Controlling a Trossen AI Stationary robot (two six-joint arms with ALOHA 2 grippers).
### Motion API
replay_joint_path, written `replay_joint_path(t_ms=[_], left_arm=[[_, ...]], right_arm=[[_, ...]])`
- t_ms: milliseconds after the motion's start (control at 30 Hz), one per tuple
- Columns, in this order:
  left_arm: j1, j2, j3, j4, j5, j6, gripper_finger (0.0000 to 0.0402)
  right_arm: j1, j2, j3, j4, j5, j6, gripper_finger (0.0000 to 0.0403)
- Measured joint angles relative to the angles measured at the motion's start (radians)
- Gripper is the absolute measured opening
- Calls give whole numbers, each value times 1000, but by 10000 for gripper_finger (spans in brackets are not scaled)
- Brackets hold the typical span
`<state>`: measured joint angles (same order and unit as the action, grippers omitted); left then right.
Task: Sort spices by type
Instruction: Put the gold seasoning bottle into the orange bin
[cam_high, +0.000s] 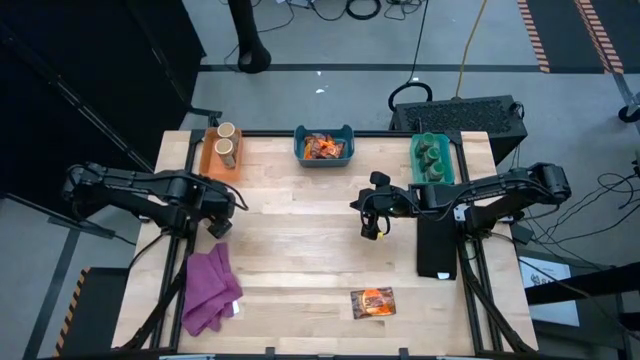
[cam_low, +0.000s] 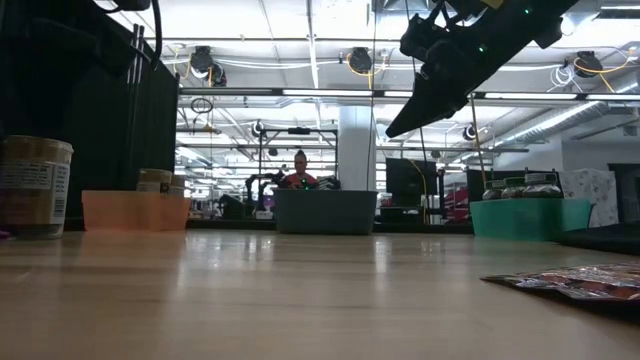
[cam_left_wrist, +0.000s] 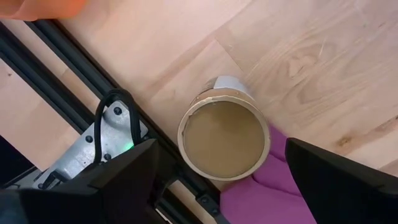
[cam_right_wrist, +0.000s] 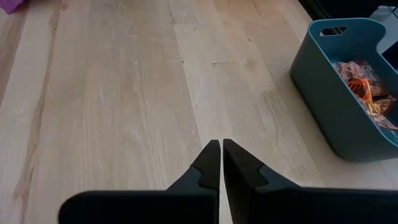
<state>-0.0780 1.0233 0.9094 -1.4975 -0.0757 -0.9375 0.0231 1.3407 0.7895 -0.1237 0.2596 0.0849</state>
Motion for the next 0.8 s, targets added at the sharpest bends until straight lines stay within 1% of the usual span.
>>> replay_joint_path(t_ms=[400, 633, 800], left_arm=[[0, 0, -1, 8, -8, -27, 354], [0, 0, -99, 63, 15, -51, 354], [-1, 1, -94, 74, -26, -48, 352]], right_arm=[[0, 0, 0, 0, 0, 0, 0], [0, 0, 0, -2, -1, 0, 0], [0, 0, 0, -3, -2, 0, 0]])
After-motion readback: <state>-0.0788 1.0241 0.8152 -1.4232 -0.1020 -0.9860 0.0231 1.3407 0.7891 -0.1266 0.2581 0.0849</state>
